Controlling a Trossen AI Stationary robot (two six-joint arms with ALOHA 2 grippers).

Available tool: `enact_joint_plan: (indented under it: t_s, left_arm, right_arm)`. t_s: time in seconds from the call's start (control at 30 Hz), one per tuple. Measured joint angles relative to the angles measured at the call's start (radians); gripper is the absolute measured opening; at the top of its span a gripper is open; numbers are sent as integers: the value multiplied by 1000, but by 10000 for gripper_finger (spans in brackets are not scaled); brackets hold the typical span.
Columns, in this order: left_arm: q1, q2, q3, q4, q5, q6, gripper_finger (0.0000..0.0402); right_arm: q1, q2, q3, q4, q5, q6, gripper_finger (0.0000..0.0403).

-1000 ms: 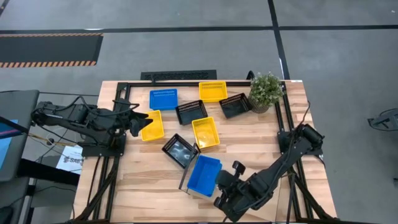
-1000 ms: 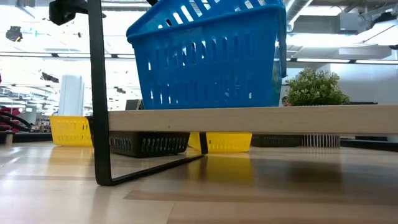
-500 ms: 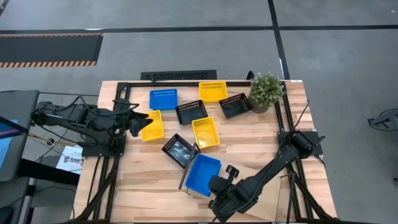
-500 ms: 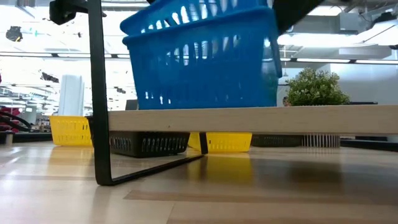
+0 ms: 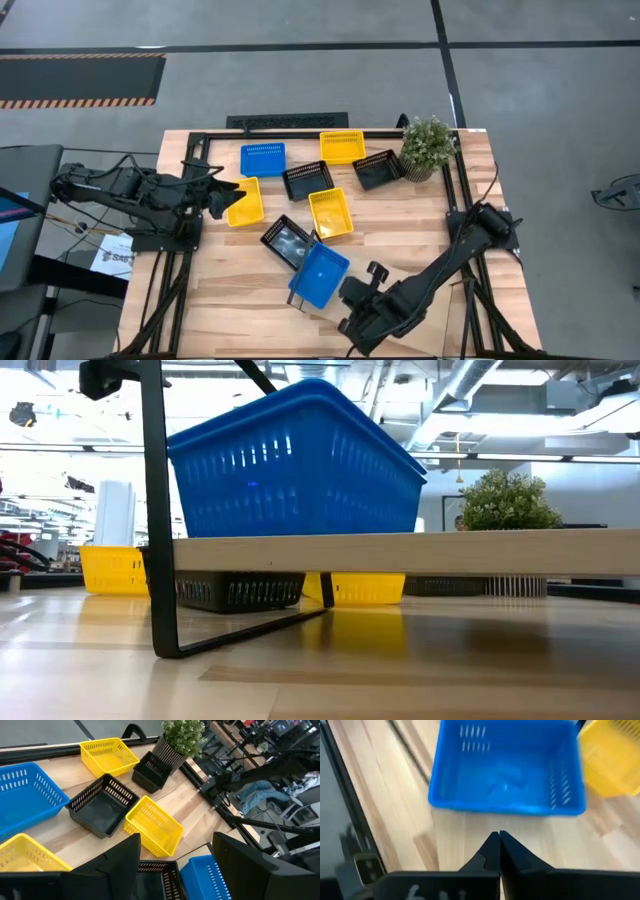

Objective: Stack baskets on shelf by color
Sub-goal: Stack the right blue bin on top of the blue bin on the shelf

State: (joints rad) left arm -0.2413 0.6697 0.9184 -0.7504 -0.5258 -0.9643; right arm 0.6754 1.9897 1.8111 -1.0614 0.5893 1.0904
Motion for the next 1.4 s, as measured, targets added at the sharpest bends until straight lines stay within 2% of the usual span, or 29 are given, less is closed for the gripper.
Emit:
enact_joint_plan:
  t_s: [0.13, 0.27, 0.4, 0.6, 0.8, 0.97, 1.2, 1.4]
  left_arm:
    - [0, 3, 0, 0, 41, -2, 238]
    - [0, 24, -1, 1, 89, 2, 238]
    - [0, 58, -28, 16, 151, 14, 238]
    - [0, 115, -40, 20, 159, 12, 238]
    - [0, 171, -40, 49, 190, 42, 238]
    - [0, 221, -40, 70, 209, 55, 238]
    - [0, 274, -40, 70, 220, 44, 238]
    - [-2, 337, -40, 71, 302, 36, 238]
  right_arm:
    - [-7, -48, 2, 10, 102, -6, 17]
    - [-50, -45, 1, 56, 106, -99, 18]
    - [-91, -31, 0, 123, 74, -227, 14]
    - [-122, -20, -1, 117, 52, -290, 15]
    - [-132, -21, -36, 148, -24, -357, 11]
    - [-136, -18, -103, 192, -85, -369, 11]
    - [-141, -23, -147, 228, -109, -369, 15]
    - [-140, -23, -147, 196, -151, -408, 12]
